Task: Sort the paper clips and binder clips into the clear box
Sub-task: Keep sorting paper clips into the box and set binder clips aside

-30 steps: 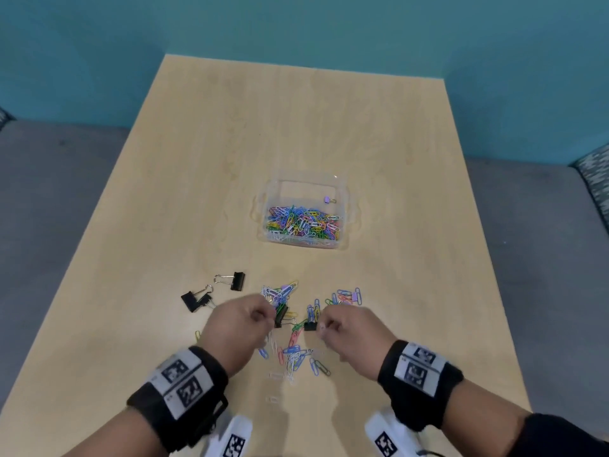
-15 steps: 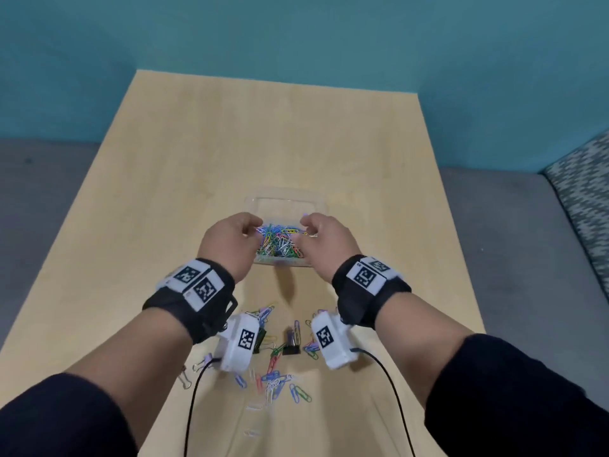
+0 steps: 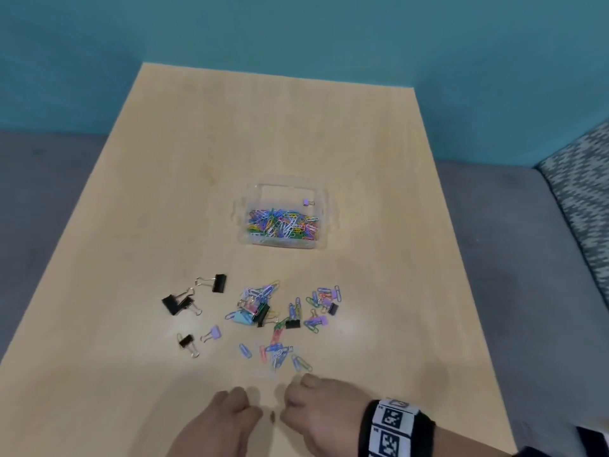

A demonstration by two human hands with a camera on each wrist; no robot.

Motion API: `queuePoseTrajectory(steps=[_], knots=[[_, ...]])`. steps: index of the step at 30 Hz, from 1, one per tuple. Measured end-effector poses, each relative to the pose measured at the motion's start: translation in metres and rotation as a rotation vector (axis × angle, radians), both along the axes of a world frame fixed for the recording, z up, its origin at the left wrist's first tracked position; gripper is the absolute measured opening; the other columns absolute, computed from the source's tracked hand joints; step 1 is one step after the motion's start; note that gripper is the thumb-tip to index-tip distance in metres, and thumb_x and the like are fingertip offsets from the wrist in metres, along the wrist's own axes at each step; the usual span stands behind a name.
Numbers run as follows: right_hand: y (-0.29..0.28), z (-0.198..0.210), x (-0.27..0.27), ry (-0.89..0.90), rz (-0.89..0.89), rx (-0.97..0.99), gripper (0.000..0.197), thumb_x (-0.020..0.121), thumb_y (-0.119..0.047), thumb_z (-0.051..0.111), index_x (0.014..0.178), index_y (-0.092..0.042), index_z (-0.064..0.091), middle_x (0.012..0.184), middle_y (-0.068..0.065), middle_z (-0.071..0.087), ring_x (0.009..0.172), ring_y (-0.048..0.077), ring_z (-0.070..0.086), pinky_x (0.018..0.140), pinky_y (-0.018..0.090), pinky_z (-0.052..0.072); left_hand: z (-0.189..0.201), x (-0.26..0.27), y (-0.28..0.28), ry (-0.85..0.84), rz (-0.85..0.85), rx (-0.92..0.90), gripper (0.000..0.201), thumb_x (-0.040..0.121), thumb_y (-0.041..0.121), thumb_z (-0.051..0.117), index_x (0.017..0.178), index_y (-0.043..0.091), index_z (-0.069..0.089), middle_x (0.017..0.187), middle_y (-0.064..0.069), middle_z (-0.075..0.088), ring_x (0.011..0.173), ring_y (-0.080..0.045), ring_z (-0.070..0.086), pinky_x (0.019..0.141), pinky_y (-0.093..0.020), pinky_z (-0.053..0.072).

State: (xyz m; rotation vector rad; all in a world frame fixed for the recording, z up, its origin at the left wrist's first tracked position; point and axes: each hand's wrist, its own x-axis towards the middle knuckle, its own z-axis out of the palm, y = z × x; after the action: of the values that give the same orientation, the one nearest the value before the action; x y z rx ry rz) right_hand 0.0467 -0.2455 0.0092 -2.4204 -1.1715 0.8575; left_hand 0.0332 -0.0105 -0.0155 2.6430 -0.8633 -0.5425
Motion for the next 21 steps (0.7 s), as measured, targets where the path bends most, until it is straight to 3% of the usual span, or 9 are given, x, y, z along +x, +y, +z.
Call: queuePoseTrajectory(steps=[3,5,7,11,15,21], knots=[[0.022,0.002,0.003,-0.048,-0.077,0.025,0.027,0.079,-0.013,0.051,0.105,-0.014,0.054,0.102,0.009,0.049,0.089,0.032,0.045,0.077,0.044,0.049,-0.005,0.001,-0.006,-0.08,0.079,-0.063,0.028,0.07,0.023,0.044,0.092,0.03,0.06,0.088,0.007,0.041,0.071,-0.014,0.036,0.055,-0.027,0.045],[0.033,0.003,0.009,-0.098,-0.164,0.011,0.03,0.078,-0.01,0.049,0.108,-0.011,0.055,0.109,0.01,0.048,0.095,0.031,0.043,0.082,0.046,0.046,0.0,0.01,-0.012,-0.07,0.132,-0.063,0.032,0.075,0.02,0.04,0.098,0.029,0.06,0.092,0.007,0.045,0.075,-0.014,0.04,0.066,-0.023,0.04],[0.037,0.003,0.015,-0.12,-0.251,0.003,0.031,0.078,-0.009,0.048,0.108,-0.011,0.055,0.114,0.008,0.048,0.098,0.029,0.042,0.086,0.045,0.045,0.006,0.021,-0.016,-0.058,0.189,-0.057,0.036,0.078,0.018,0.037,0.101,0.027,0.062,0.094,0.007,0.049,0.077,-0.016,0.045,0.068,-0.026,0.046],[0.023,0.005,0.009,-0.079,-0.486,0.044,0.027,0.086,-0.013,0.045,0.112,-0.014,0.052,0.119,0.003,0.044,0.102,0.025,0.043,0.086,0.038,0.043,0.011,0.031,-0.009,-0.009,0.369,-0.107,0.029,0.077,0.011,0.062,0.105,0.017,0.064,0.101,0.001,0.051,0.083,-0.022,0.052,0.073,-0.035,0.051],[0.013,0.007,-0.005,0.053,-0.87,-0.001,0.046,0.086,-0.021,0.051,0.129,-0.024,0.038,0.116,-0.004,0.034,0.104,0.019,0.046,0.082,0.024,0.039,0.008,0.032,-0.001,0.128,0.556,-0.133,0.061,0.076,0.023,0.071,0.132,0.021,0.048,0.112,0.002,0.045,0.104,-0.021,0.045,0.09,-0.033,0.043],[0.041,-0.01,0.01,-0.006,-0.846,-0.008,0.062,0.085,-0.018,0.055,0.141,-0.025,0.029,0.119,0.001,0.033,0.11,0.022,0.039,0.091,0.029,0.041,0.001,0.046,-0.02,0.137,0.422,-0.124,0.068,0.077,0.024,0.068,0.139,0.023,0.041,0.114,0.004,0.041,0.106,-0.018,0.042,0.091,-0.031,0.042]])
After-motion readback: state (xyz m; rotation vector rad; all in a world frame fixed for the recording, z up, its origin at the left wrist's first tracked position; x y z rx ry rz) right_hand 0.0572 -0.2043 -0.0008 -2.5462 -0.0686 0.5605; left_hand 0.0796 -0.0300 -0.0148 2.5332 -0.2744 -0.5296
